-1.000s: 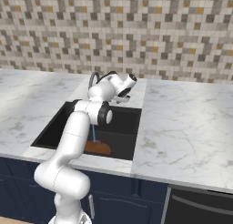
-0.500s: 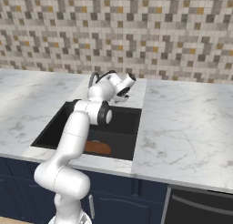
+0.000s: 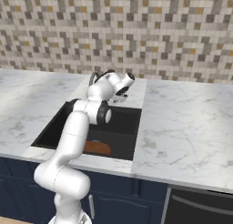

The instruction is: Turn on the sink faucet with hot water and rinse the cutting board for ten seconds, then turn off the faucet. Push the cutting board to reach the water if necessary.

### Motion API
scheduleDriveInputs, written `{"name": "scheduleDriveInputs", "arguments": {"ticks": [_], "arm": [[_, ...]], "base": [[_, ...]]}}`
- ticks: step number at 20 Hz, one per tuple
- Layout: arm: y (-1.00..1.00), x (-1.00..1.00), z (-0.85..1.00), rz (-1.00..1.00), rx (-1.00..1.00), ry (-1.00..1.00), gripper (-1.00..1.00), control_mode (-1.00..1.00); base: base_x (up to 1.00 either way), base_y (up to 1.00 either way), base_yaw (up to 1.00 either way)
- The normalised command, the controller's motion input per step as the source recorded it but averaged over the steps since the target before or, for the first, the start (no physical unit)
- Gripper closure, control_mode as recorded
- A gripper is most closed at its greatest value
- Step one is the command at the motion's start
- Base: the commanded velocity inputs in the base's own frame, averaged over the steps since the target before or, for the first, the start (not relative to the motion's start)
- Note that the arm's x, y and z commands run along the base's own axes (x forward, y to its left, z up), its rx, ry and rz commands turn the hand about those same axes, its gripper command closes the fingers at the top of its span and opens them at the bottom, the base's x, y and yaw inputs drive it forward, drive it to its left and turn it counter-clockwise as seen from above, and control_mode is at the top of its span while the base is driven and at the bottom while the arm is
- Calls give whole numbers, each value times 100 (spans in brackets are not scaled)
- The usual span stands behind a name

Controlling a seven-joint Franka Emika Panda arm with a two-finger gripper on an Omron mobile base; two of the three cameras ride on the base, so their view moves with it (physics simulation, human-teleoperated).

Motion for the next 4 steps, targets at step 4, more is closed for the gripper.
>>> {"name": "scheduleDriveInputs", "arguments": {"ticks": [4], "arm": [[8, -19, -3, 0, 0, -4, -100, -100]], "base": [[0, 0, 0]]}}
